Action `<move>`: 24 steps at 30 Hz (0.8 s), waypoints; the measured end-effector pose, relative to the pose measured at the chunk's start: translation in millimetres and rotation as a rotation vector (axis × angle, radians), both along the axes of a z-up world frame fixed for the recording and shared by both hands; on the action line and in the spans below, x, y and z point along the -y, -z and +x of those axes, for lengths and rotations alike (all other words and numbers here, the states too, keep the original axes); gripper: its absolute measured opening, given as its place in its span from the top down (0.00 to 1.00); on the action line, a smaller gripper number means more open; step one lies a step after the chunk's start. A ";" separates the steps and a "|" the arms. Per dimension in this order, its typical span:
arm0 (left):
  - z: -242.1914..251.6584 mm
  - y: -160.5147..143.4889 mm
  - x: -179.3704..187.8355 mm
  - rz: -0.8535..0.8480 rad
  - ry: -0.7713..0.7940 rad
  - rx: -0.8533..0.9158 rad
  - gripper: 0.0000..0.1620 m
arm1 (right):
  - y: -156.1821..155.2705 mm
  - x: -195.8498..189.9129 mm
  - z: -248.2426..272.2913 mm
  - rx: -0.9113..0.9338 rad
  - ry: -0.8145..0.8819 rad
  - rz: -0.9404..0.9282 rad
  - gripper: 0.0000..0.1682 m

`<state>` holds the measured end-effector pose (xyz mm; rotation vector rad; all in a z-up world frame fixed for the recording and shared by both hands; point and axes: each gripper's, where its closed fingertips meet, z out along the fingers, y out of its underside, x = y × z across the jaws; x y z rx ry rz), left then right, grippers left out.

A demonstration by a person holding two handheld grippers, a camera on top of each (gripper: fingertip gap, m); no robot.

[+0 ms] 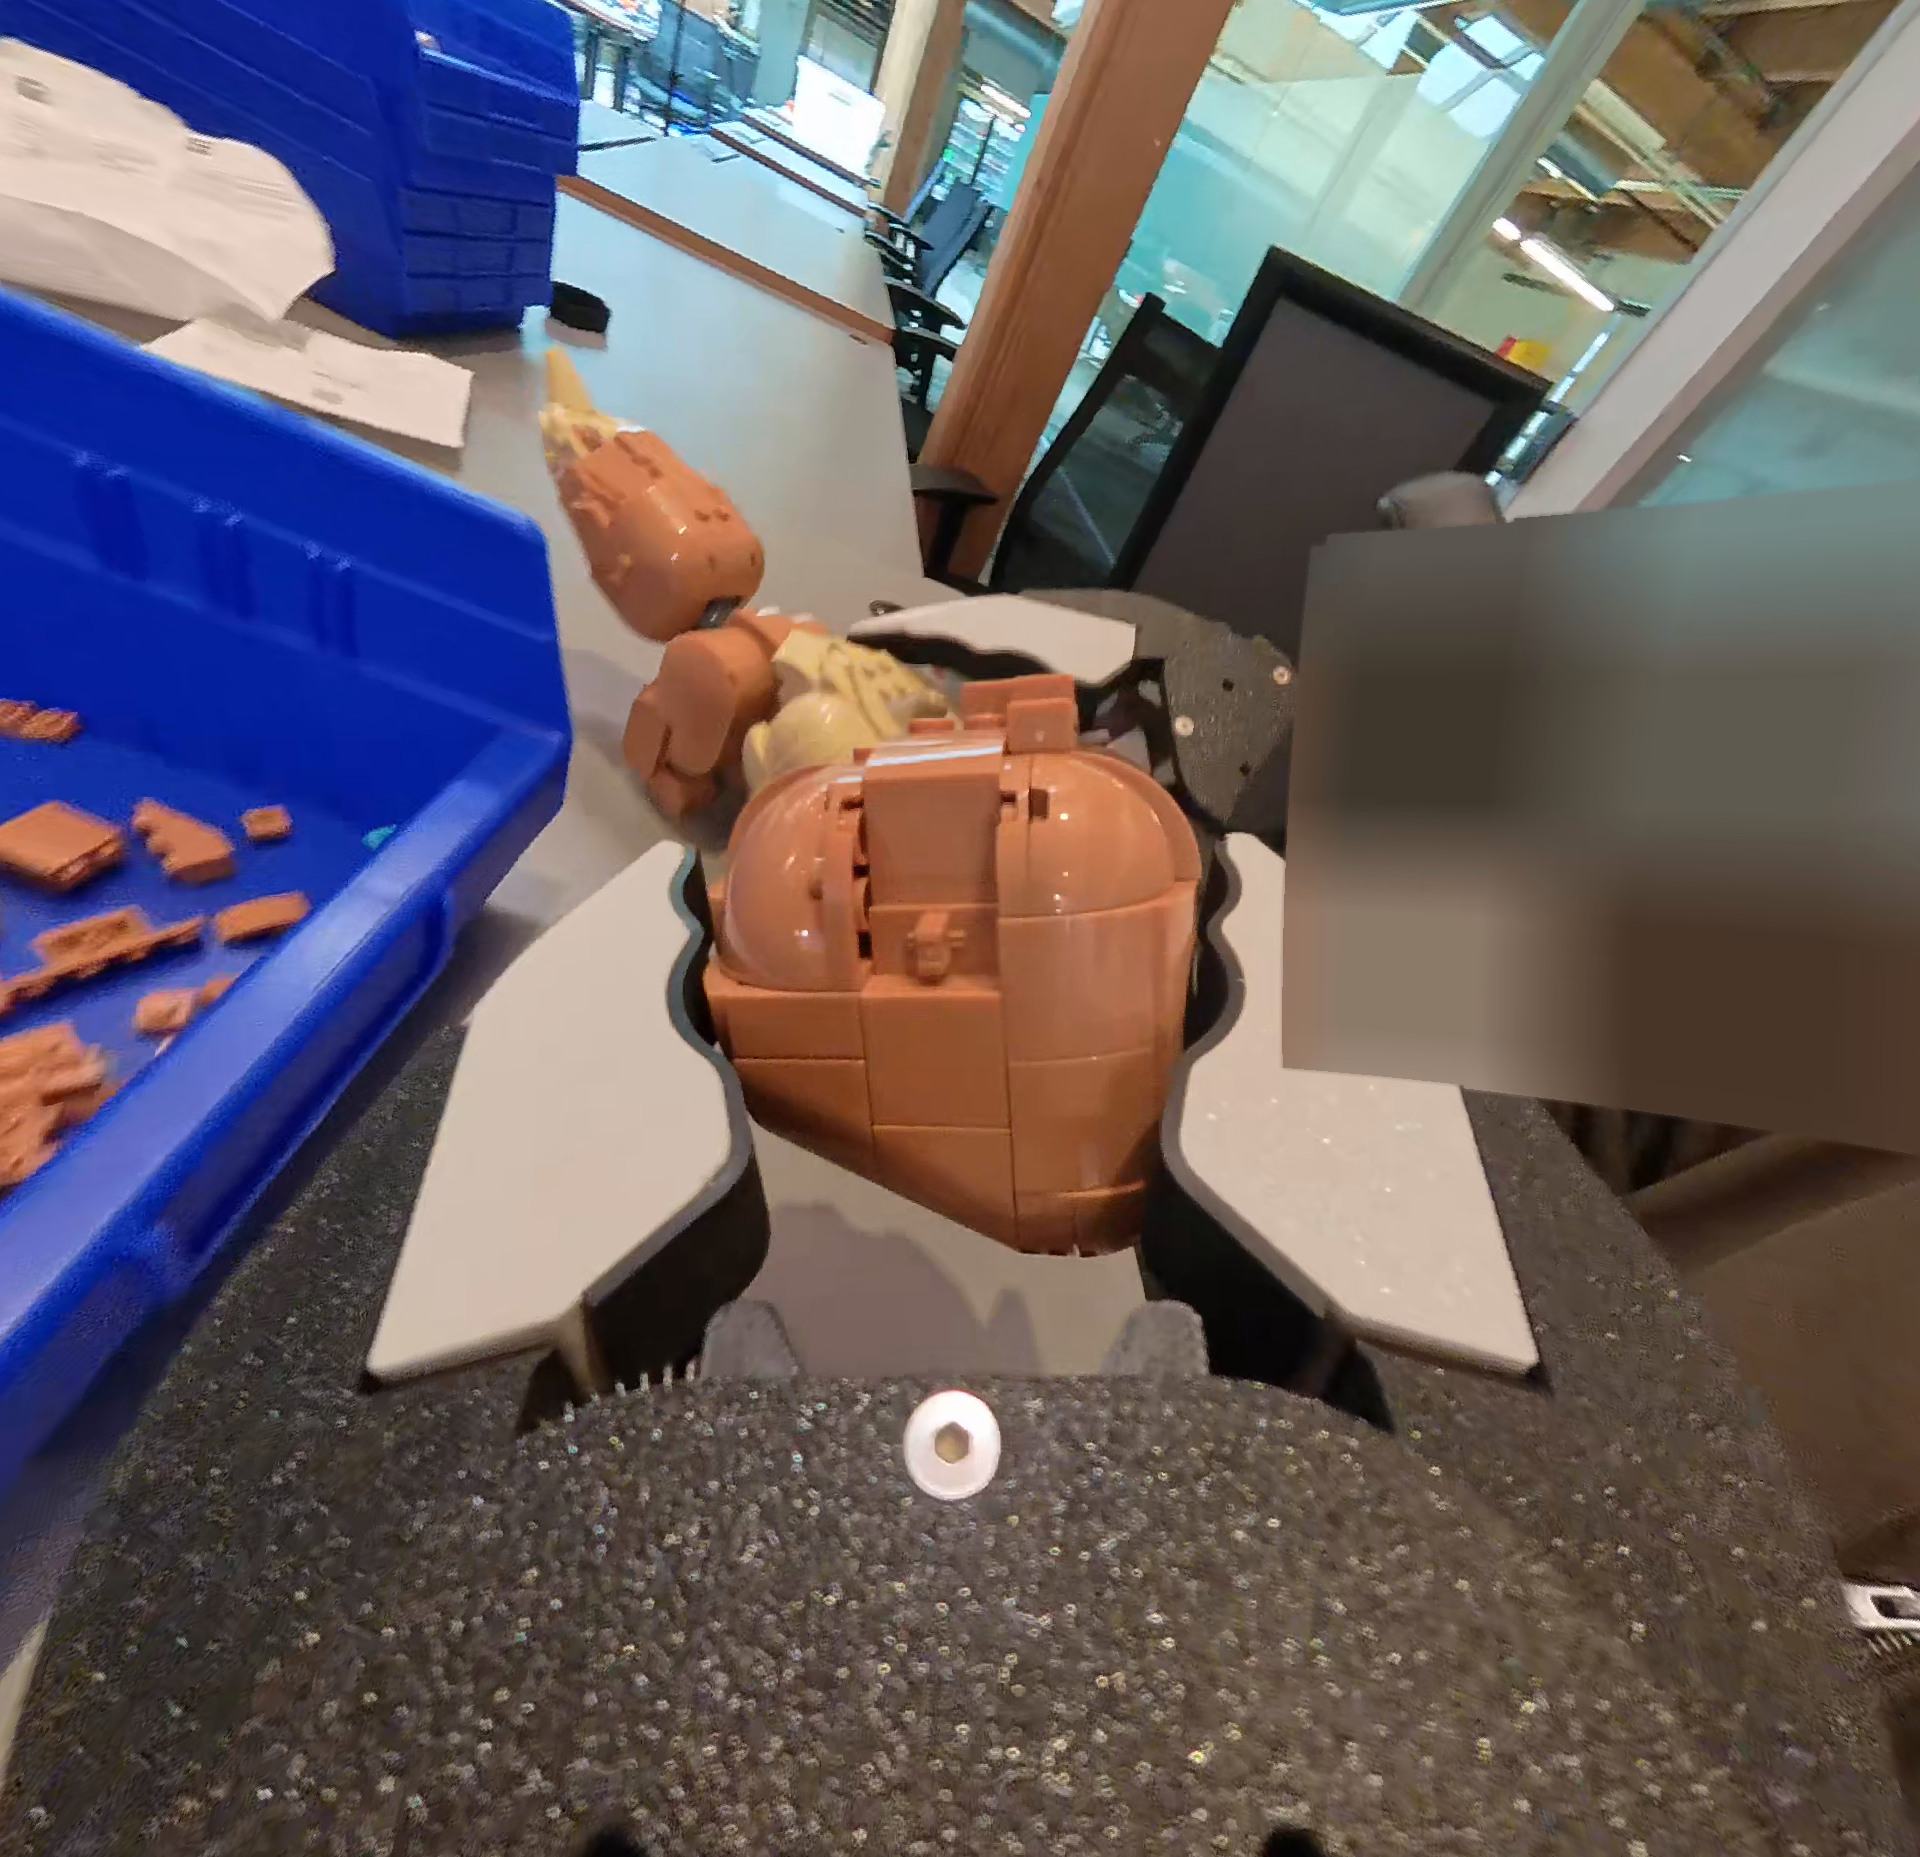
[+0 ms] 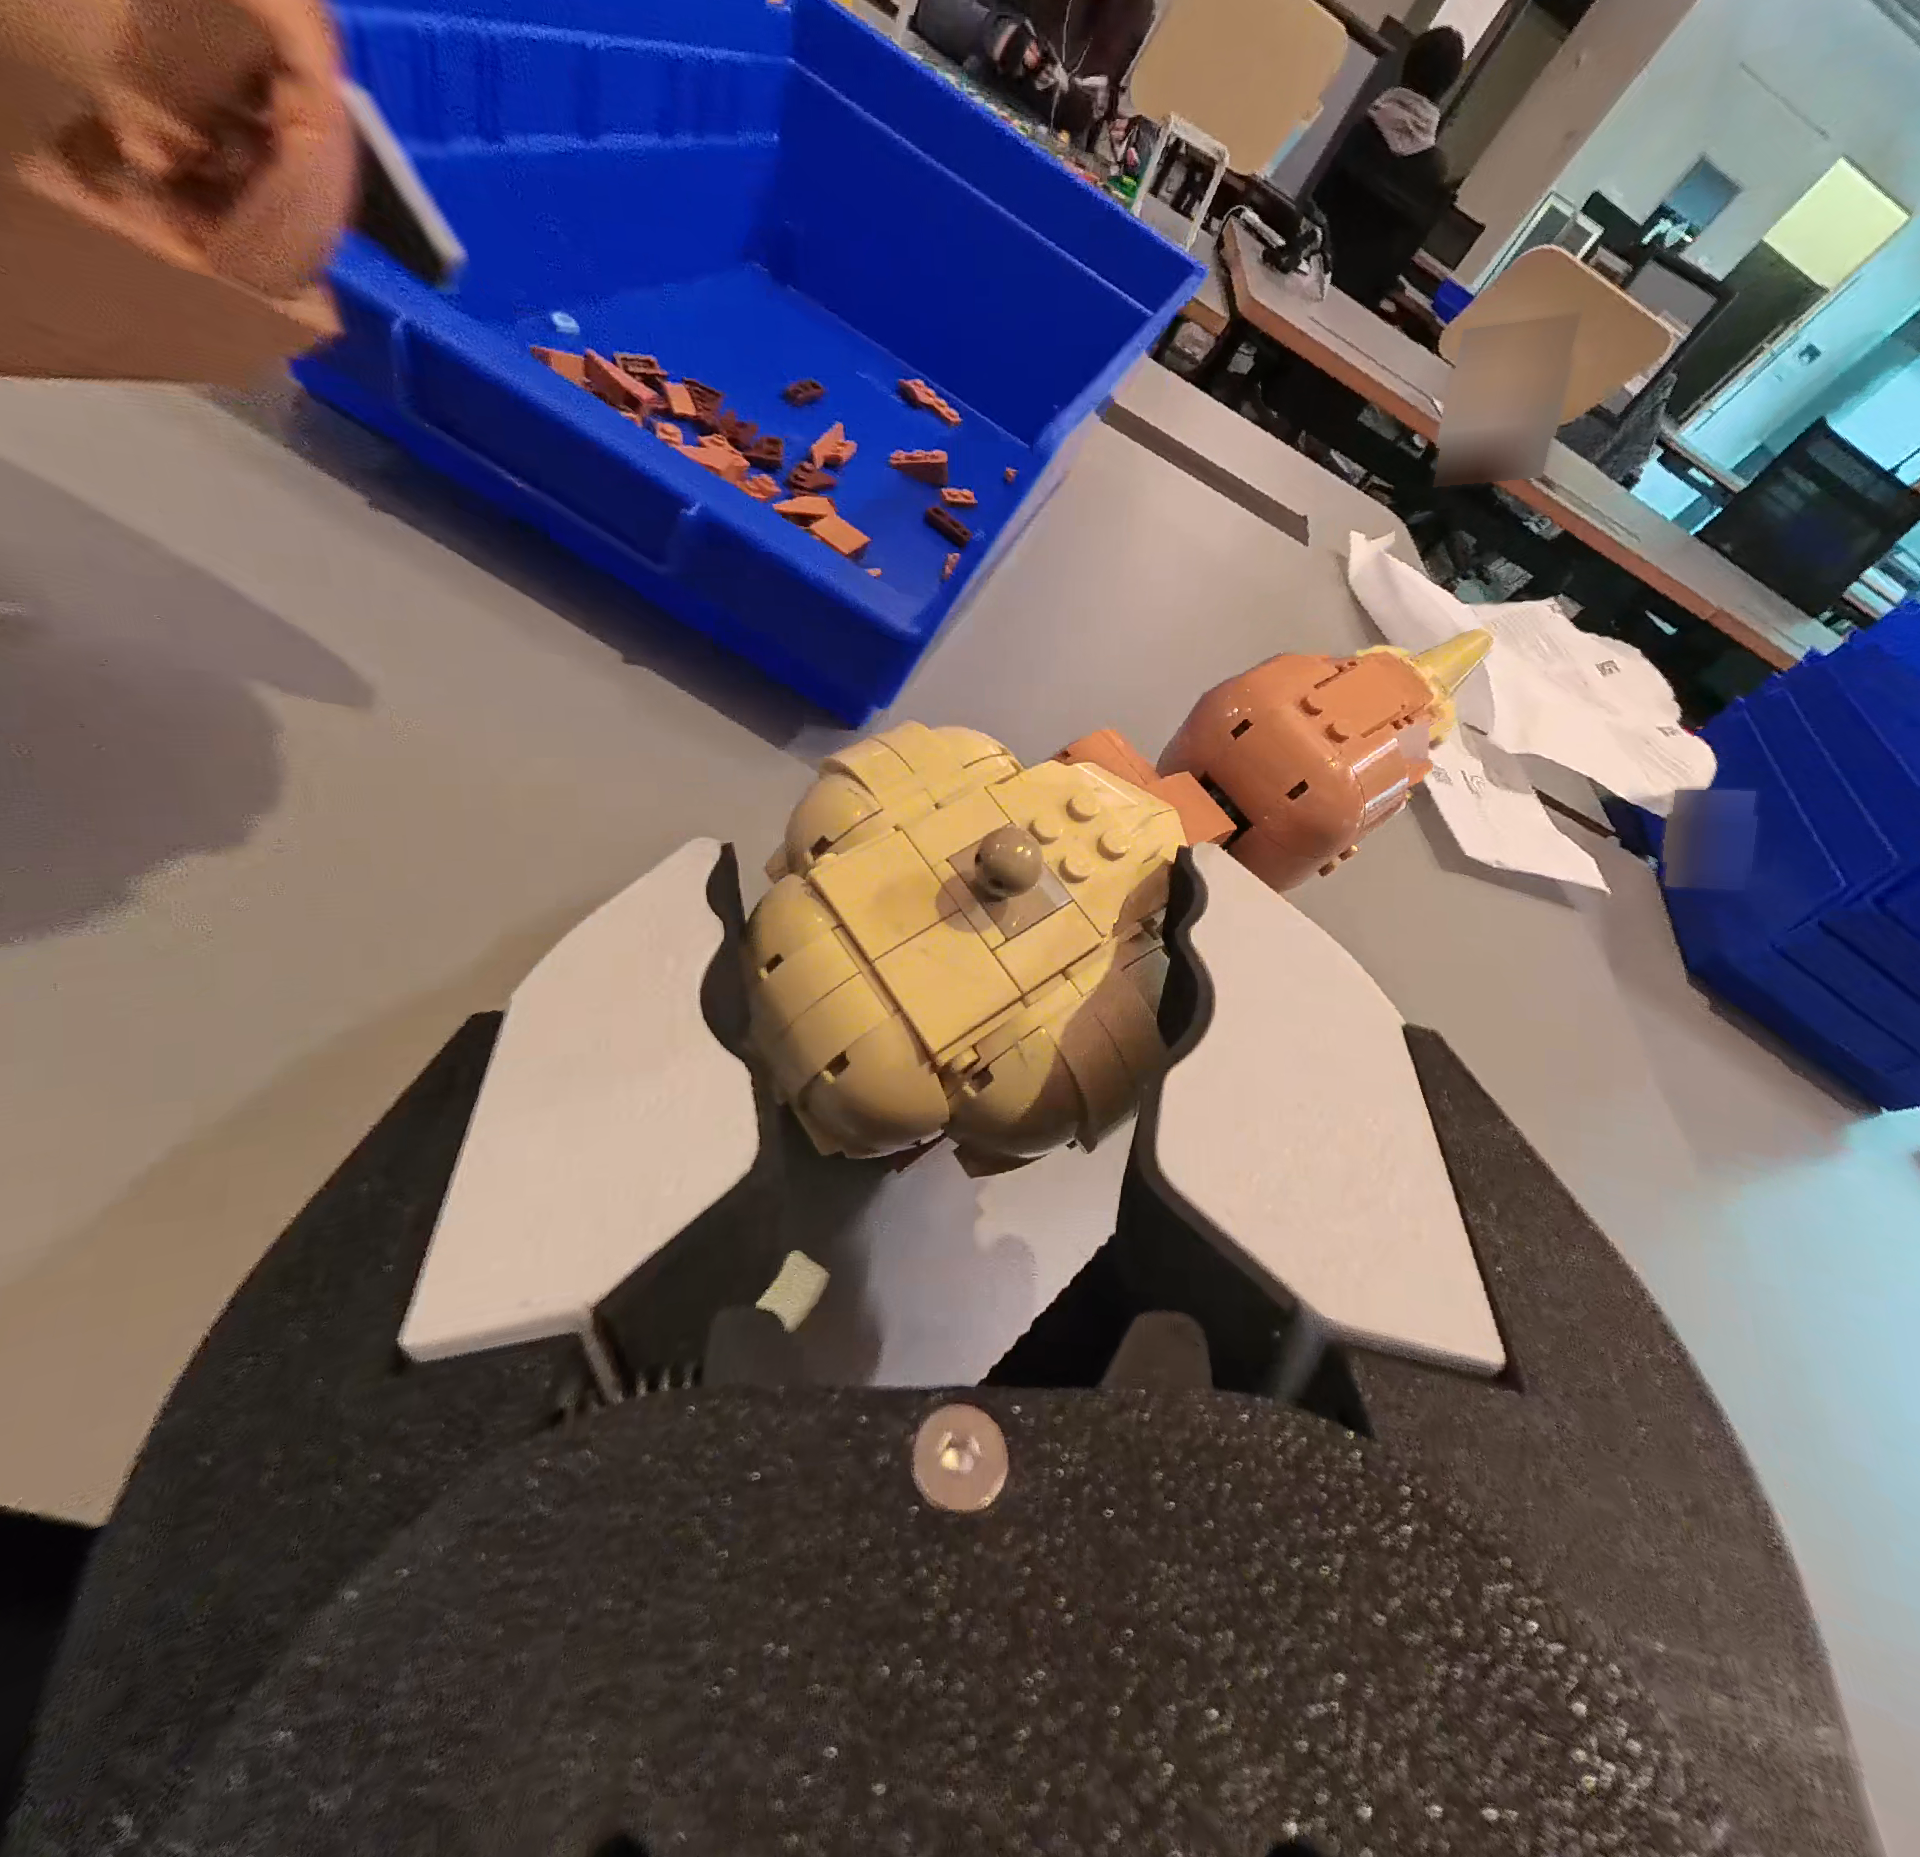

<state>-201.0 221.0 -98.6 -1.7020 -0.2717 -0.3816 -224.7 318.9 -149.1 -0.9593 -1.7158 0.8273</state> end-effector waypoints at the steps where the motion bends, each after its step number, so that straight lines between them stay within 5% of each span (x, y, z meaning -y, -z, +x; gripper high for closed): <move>1: -2.0 3.3 8.2 -0.014 -0.021 0.007 0.44 | -0.6 -2.5 -0.3 0.000 0.001 -0.012 0.54; 9: -30.8 51.0 87.1 -0.326 -0.287 -0.148 0.44 | -20.6 13.2 17.6 -0.088 -0.049 -0.048 0.55; 18: -23.9 96.1 144.4 -0.595 -0.321 -0.344 0.44 | -20.5 188.9 26.5 0.040 -0.639 -0.106 0.58; 24: -10.7 102.9 168.9 -0.628 -0.318 -0.323 0.43 | -0.8 251.8 14.8 0.242 -0.872 -0.269 0.62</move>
